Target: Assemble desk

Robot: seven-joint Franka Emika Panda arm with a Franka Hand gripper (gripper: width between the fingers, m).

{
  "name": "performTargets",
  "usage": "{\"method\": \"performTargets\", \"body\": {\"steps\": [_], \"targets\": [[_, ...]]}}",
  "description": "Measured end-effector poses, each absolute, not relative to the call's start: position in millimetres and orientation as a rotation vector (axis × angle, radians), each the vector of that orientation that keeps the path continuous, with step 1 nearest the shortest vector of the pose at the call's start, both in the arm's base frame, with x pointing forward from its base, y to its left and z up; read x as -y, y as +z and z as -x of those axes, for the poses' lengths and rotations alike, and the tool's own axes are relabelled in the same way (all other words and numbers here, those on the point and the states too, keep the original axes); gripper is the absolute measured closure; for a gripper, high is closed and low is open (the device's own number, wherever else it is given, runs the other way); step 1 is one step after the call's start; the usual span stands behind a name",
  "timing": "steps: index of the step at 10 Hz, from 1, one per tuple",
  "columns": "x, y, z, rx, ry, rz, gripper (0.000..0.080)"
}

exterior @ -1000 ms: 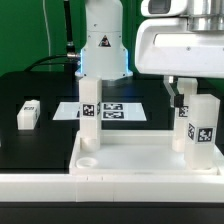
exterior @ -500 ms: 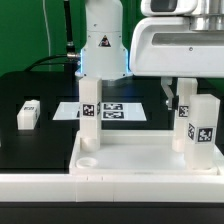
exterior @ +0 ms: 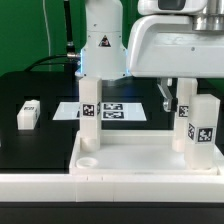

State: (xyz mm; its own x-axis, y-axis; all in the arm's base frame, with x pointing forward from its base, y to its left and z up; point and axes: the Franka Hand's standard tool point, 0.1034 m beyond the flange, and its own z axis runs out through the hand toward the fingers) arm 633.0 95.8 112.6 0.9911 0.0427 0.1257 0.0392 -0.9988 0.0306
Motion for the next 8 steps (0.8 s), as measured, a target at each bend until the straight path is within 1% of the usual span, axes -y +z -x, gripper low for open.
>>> {"method": "performTargets", "body": {"steps": [2,3,4,8], "targets": [[-95.8,112.6,-633.0,-0.06,0.197,-3.107,0.0408],[-95.9,112.6,-633.0,-0.018,0.198,-3.11,0.0408],[-95.8,112.6,-633.1,-0.009,0.198,-3.11,0.0509],[-94.8,112.3,-633.0,0.373,0.201,-3.104,0.0509]]}}
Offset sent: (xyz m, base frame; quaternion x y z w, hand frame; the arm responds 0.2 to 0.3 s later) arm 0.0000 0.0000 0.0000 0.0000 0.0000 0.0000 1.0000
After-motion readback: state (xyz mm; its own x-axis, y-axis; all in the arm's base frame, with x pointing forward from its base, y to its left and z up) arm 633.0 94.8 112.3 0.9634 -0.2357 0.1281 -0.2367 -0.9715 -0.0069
